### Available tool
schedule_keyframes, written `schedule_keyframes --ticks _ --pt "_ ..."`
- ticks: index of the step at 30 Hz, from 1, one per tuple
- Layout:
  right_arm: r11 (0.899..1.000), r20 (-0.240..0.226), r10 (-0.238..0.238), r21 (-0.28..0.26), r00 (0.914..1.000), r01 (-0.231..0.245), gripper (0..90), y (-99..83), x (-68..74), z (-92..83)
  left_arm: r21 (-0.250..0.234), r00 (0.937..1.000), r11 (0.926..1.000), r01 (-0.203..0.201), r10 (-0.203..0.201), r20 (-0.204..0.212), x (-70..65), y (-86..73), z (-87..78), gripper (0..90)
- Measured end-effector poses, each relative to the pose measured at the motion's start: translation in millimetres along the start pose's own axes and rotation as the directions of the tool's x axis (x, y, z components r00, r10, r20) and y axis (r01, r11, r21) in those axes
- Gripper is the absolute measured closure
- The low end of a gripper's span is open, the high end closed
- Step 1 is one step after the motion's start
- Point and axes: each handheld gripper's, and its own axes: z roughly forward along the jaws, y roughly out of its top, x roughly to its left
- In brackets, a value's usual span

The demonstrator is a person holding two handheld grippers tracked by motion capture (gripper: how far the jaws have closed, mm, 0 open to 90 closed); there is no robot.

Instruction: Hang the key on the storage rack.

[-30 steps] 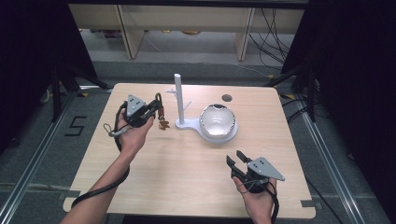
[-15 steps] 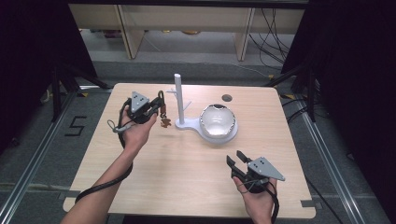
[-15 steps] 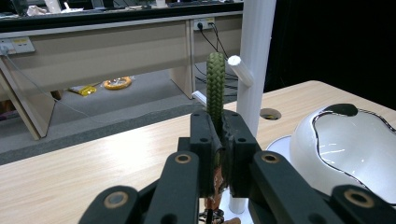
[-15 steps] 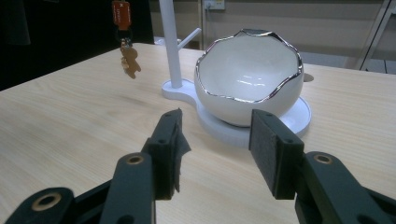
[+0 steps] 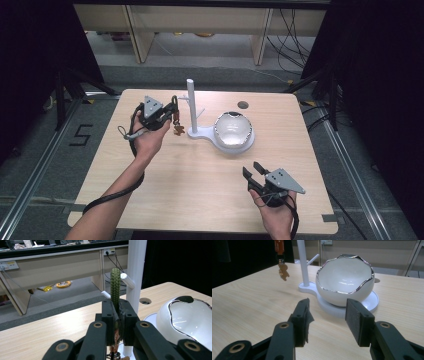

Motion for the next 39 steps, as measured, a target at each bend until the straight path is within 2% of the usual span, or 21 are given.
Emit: schedule_keyframes --ticks 5,7,9,10,11,12,13,15,16,24,25,26,30,35,37,39 --pt "1.000 0.008 0.005 0.002 1.0000 -0.005 55.4 0.1 0.2 -1.0 0.008 0.9999 0.9999 -0.012 0.012 -0.007 0.1 1.2 1.9 83.8" --pt "1.000 0.019 0.001 0.024 0.9998 -0.001 55.4 0.9 0.2 -2.9 0.008 0.9999 0.9999 -0.015 0.015 -0.006 -1.3 1.4 2.0 83.8" --pt "1.000 0.016 0.000 0.009 0.9999 0.000 55.5 0.4 -0.3 -2.0 0.010 0.9998 0.9998 -0.018 0.018 -0.003 -2.5 1.8 1.9 83.8" --pt "1.000 0.008 0.005 0.003 1.0000 -0.005 55.4 0.0 -0.3 -1.2 0.009 0.9999 0.9998 -0.015 0.016 -0.003 -2.8 2.0 1.9 83.8" --pt "0.999 0.004 0.033 0.008 0.9994 -0.033 55.4 -0.5 1.6 -1.2 0.008 0.9999 0.9999 -0.016 0.016 -0.003 -3.1 2.2 2.1 83.8" --pt "1.000 0.005 0.009 0.003 1.0000 -0.009 55.4 -0.5 -0.2 -0.8 0.006 0.9999 0.9999 -0.015 0.015 0.000 -3.5 2.3 2.3 83.8" --pt "1.000 0.011 0.023 0.006 0.9997 -0.023 55.4 -0.9 0.9 -1.0 0.004 0.9999 0.9999 -0.014 0.014 0.002 -3.9 2.4 2.6 83.7" --pt "1.000 0.006 0.013 0.004 0.9999 -0.013 55.4 -1.1 -0.2 -0.4 0.003 0.9998 0.9998 -0.019 0.019 0.001 -4.9 2.7 2.7 83.7" --pt "1.000 0.010 0.000 0.003 1.0000 0.000 55.5 -0.6 -0.7 -0.7 0.005 0.9997 0.9996 -0.026 0.026 0.002 -5.3 3.1 2.5 83.7" --pt "1.000 -0.002 0.018 0.005 0.9998 -0.018 55.5 -0.5 -0.6 -0.9 0.001 0.9981 0.9981 -0.062 0.062 0.003 -12.2 6.3 2.4 83.5" --pt "1.000 0.006 0.015 0.015 0.9999 -0.015 55.5 -0.2 -0.4 -2.0 -0.002 0.9970 0.9970 -0.077 0.077 -0.003 -12.5 7.0 2.5 83.5" --pt "1.000 0.006 0.014 0.016 0.9999 -0.015 55.5 -0.2 -0.2 -2.2 0.000 0.9978 0.9978 -0.067 0.067 0.005 -14.2 7.1 3.0 83.5" --pt "1.000 0.000 0.012 0.000 0.9999 -0.012 55.5 0.5 -1.1 -1.9 0.005 0.9961 0.9961 -0.088 0.088 0.011 -17.0 9.3 5.8 83.8" --pt "1.000 0.005 0.025 0.002 0.9997 -0.025 55.5 0.6 -3.9 -4.8 0.009 0.9958 0.9958 -0.091 0.091 0.009 -19.6 8.1 10.0 84.0" --pt "1.000 0.022 0.013 -0.003 0.9997 -0.013 55.5 0.2 -4.5 -5.5 0.016 0.9969 0.9969 -0.077 0.077 0.016 -19.7 6.6 11.1 84.1" --pt "1.000 0.017 0.010 -0.009 0.9998 -0.009 55.5 -0.5 -4.4 -4.7 0.022 0.9967 0.9966 -0.080 0.079 0.016 -19.0 5.5 11.9 84.0"
